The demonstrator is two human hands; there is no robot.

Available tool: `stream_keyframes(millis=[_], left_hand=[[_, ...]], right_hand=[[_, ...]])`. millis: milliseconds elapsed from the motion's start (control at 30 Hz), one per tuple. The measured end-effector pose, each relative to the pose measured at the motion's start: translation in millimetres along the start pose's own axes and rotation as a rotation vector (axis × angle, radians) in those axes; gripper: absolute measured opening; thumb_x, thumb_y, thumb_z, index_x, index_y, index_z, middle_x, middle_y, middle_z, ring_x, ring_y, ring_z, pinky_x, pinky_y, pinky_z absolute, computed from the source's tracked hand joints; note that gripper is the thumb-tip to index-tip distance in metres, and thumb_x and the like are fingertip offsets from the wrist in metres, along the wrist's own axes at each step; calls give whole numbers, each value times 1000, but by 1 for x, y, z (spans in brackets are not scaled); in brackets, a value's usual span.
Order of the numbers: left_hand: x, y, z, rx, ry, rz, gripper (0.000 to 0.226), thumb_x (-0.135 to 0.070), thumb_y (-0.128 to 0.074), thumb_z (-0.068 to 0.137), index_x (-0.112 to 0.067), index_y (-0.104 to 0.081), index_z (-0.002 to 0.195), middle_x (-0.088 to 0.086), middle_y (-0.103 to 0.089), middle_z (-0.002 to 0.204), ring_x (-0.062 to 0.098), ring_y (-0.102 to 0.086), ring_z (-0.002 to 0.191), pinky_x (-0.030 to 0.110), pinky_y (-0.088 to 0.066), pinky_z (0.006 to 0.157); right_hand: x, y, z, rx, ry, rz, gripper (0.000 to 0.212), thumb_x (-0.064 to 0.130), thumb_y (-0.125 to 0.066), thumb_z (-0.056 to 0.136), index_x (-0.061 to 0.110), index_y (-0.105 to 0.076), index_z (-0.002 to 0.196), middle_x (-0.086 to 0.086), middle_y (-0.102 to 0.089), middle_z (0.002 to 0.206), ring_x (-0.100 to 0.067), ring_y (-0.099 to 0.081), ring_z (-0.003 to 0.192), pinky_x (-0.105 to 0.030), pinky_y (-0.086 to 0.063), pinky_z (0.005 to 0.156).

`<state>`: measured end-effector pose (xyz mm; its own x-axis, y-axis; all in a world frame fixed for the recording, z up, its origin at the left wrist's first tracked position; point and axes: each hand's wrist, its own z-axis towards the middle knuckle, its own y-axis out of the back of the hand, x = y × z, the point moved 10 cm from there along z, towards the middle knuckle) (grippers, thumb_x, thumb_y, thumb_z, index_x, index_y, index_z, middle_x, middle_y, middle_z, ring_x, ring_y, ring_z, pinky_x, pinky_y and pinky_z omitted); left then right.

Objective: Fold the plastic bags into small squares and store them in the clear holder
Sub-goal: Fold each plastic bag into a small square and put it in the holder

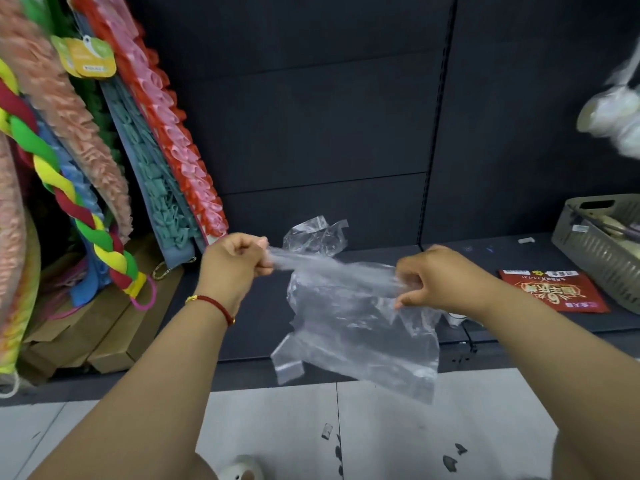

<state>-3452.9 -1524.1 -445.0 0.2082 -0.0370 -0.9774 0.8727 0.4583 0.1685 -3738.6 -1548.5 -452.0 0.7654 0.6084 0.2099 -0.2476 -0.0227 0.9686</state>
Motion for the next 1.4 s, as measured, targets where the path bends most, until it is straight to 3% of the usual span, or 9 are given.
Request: stream_keyframes(millis=[200, 367, 567, 767, 900, 1000, 1133, 1233, 1400], left_hand=[[-5, 9, 1, 46, 34, -184, 13, -11, -59, 96, -8, -65, 85, 6, -66, 84, 12, -64, 66, 22, -56, 67], [-9, 14, 2, 113, -4, -140, 12, 2, -60, 91, -5, -64, 82, 7, -66, 74, 9, -66, 64, 19, -57, 66], [-2, 31, 9, 14, -54, 144, 25, -21, -65, 93, -9, -61, 72, -5, -56, 46, 8, -47, 41, 27, -46, 52], [5, 43, 11, -90, -1, 231, 46, -37, -59, 96, -13, -41, 61, 6, -35, 53, 19, -27, 49, 28, -28, 50], [-26, 29, 6, -158, -299, 672, 45, -38, -55, 97, -11, -54, 61, 9, -54, 63, 29, -51, 63, 36, -39, 62], [-45, -39, -28, 183, -432, 525, 38, -40, -69, 85, -25, -61, 119, -8, -57, 121, 8, -51, 113, 18, -38, 97], [-36, -111, -70, 649, -335, 313, 36, -34, -81, 76, -42, -64, 106, -22, -67, 104, -11, -58, 100, 9, -42, 88], [-38, -98, -56, 469, -258, 135, 12, -12, -75, 83, -17, -73, 72, -7, -69, 67, 3, -59, 66, 20, -49, 67], [-32, -63, -30, 246, -146, -102, 17, -15, -67, 90, -14, -70, 73, -2, -67, 69, 8, -59, 67, 20, -50, 66]], right_hand=[[-11, 14, -1, -137, 55, 55, 24, 42, -81, 72, 23, -66, 70, 14, -43, 81, -8, -37, 84, -14, -30, 71], [-38, 8, -4, -69, -101, 128, 20, 37, -76, 80, 20, -71, 72, 17, -54, 104, -6, -46, 100, -19, -35, 84], [-52, 14, -11, -165, -284, 546, 7, 19, -78, 81, 19, -72, 78, 5, -61, 68, 2, -48, 51, -10, -37, 51], [-61, 30, -17, -385, -318, 965, 35, 6, -72, 85, 29, -57, 108, 2, -73, 74, -10, -67, 72, -31, -50, 84], [-27, 43, -12, -304, -227, 748, 28, 13, -66, 90, 36, -56, 101, 13, -71, 76, 0, -64, 72, -15, -45, 74], [17, 37, -5, -138, -108, 514, 31, 18, -67, 89, 44, -52, 96, 11, -69, 82, -3, -63, 78, -21, -50, 76], [46, 31, -1, -91, -12, 605, 32, 15, -68, 89, 39, -50, 101, 8, -70, 82, -9, -64, 78, -27, -51, 78], [32, 35, -2, -96, -66, 784, 41, 19, -74, 84, 36, -49, 111, 8, -73, 87, -6, -66, 87, -25, -49, 85], [-22, 15, -10, -9, -263, 707, 20, 23, -81, 77, 31, -70, 91, 16, -72, 86, 4, -65, 84, -21, -48, 82]])
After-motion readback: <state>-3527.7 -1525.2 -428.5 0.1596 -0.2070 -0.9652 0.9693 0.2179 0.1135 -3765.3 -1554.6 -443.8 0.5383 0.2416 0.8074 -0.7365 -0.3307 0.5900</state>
